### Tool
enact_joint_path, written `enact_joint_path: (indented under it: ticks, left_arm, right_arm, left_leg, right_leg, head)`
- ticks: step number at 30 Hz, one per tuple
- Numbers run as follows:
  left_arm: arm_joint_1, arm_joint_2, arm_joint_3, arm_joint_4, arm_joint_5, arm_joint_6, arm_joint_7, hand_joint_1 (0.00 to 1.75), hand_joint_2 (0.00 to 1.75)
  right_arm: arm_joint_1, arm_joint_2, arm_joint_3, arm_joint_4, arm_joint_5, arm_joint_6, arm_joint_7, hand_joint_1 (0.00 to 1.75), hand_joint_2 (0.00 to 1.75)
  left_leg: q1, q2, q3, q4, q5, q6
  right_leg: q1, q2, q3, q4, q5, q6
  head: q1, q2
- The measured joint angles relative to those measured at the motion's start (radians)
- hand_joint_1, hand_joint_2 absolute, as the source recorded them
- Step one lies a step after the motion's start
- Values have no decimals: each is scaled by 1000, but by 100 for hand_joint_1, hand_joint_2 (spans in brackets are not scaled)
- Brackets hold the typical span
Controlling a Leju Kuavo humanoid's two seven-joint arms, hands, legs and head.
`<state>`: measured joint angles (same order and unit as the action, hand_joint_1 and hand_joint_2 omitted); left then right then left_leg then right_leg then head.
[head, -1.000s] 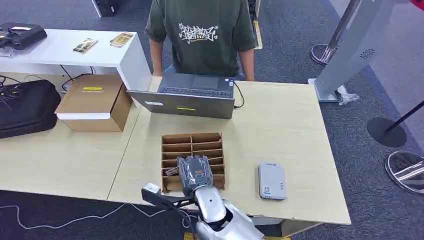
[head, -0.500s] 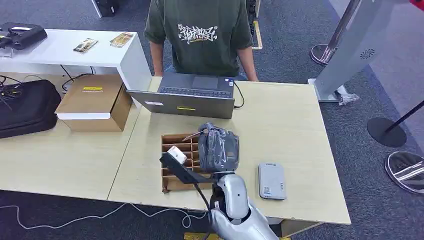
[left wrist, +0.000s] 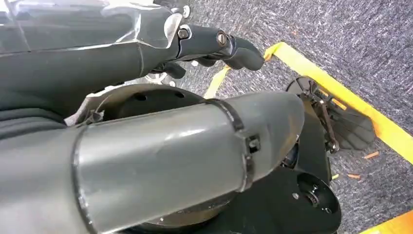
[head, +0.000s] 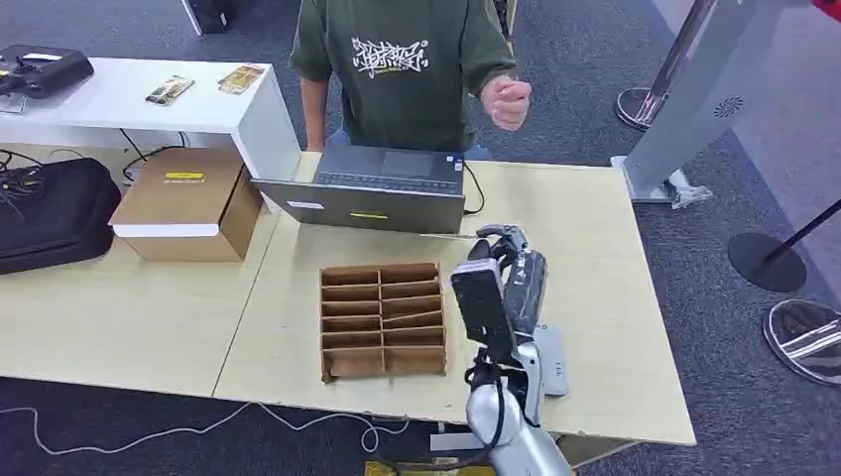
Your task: Pass the card to the sensor for recognition and then transmit it.
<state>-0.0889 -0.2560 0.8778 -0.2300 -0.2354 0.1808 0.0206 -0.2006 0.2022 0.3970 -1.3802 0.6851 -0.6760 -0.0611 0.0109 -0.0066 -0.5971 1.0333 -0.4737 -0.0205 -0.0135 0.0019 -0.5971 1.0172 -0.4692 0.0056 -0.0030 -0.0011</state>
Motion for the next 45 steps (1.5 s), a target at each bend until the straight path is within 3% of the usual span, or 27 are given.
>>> enact_joint_path:
  ticks: [4, 7, 12, 20, 24, 27, 32, 38, 39, 40, 45]
  left_arm:
    - [-1, 0, 0, 0, -16, 5, 3, 0, 0]
    - [-4, -1, -11, 0, -41, 10, 19, 0, 0]
    - [-12, -6, -36, 0, -64, 25, 36, 0, 0]
    - [-23, -12, -84, 0, -104, 41, 53, 0, 0]
    - [-24, -12, -85, 0, -104, 41, 53, 0, 0]
    - [-31, -17, -127, 0, -136, 43, 72, 0, 0]
    - [-41, -17, -153, 0, -149, 45, 84, 0, 0]
    - [-49, -17, -174, 0, -157, 47, 89, 0, 0]
    - [-51, -17, -175, 0, -157, 47, 89, 0, 0]
    - [-53, -17, -177, 0, -158, 47, 89, 0, 0]
    - [-59, -17, -183, 0, -156, 47, 93, 0, 0]
  right_arm:
    - [-23, 20, -76, 18, -26, 0, -40, 175, 175]
    - [-79, 40, -130, 52, -4, 0, -32, 175, 175]
    - [-201, 69, -174, 136, 72, 0, 25, 175, 175]
    - [-421, 104, -204, 303, 312, 0, 154, 175, 175]
    - [-426, 105, -204, 308, 317, 0, 156, 175, 175]
    - [-583, 109, -231, 479, 528, 0, 264, 175, 175]
    - [-665, 109, -259, 593, 592, 0, 296, 175, 175]
    - [-690, 109, -297, 659, 638, 0, 300, 175, 175]
    - [-690, 109, -303, 663, 641, 0, 301, 110, 175]
    - [-691, 109, -307, 669, 641, 0, 301, 0, 175]
    - [-700, 109, -326, 707, 639, 0, 286, 0, 175]
  left_leg:
    - [0, 0, 0, 0, 0, 0]
    - [0, 0, 0, 0, 0, 0]
    - [0, 1, 0, 0, 1, 0]
    - [0, 1, 1, 0, 1, -1]
    - [0, 1, 1, 0, 1, -1]
    - [0, 0, 0, 1, 2, 0]
    - [0, 0, 0, 1, 2, 0]
    - [0, 0, 0, 1, 2, 0]
    - [0, 0, 0, 1, 2, 0]
    - [0, 0, 0, 1, 2, 0]
    - [0, 0, 0, 1, 2, 0]
  right_leg:
    - [0, 0, 0, 0, 0, 0]
    - [0, 0, 0, 0, 1, 0]
    - [0, 1, 0, 1, 1, -1]
    - [0, 1, 0, 1, 2, -1]
    - [0, 1, 0, 1, 2, -1]
    - [0, 0, 0, 1, 2, -1]
    - [0, 0, 0, 0, 2, -1]
    - [0, 0, -1, 0, 2, -1]
    - [0, 0, -1, 0, 2, -1]
    - [0, 0, -1, 0, 2, -1]
    - [0, 0, 0, 0, 2, -1]
  head:
    - [0, 0]
    - [0, 0]
    - [0, 0]
    - [0, 0]
    - [0, 0]
    - [0, 0]
    - [0, 0]
    - [0, 0]
    - [0, 0]
    - [0, 0]
    - [0, 0]
